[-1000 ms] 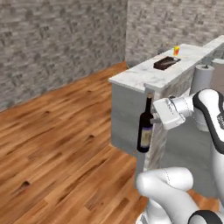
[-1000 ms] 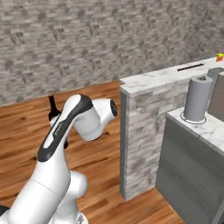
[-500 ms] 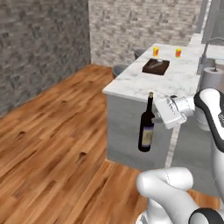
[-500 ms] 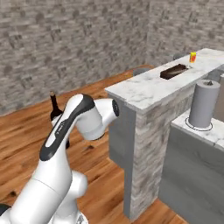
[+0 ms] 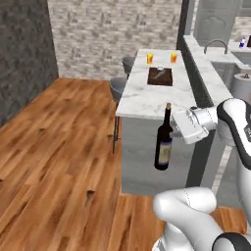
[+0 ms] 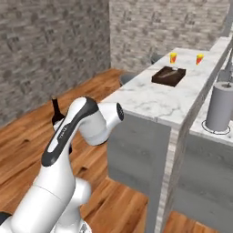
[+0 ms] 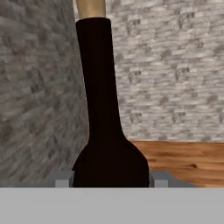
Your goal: Place the drinks on the dining counter in a tight cluster.
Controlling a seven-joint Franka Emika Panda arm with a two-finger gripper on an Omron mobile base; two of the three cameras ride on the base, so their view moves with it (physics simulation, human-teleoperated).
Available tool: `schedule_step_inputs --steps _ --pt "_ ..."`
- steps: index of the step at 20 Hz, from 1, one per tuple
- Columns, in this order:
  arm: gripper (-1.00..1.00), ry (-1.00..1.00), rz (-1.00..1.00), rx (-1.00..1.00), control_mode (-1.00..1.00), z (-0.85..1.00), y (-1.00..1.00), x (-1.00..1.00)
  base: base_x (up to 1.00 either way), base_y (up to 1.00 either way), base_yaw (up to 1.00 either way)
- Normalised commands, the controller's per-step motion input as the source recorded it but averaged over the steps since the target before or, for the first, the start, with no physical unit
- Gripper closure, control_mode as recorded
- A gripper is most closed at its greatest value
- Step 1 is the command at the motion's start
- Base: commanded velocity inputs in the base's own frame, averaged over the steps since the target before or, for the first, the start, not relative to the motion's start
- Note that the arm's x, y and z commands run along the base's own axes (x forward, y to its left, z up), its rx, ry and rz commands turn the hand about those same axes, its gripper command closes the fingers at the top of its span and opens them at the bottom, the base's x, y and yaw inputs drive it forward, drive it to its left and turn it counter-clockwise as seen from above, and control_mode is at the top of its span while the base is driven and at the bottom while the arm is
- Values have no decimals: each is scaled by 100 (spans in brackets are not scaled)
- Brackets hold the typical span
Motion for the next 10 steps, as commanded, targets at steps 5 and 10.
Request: schedule_step_inputs --steps 5,10 --pt "100 0 0 0 100 0 0 0 81 100 -53" --pt "100 0 0 0 100 0 0 0 92 100 -57"
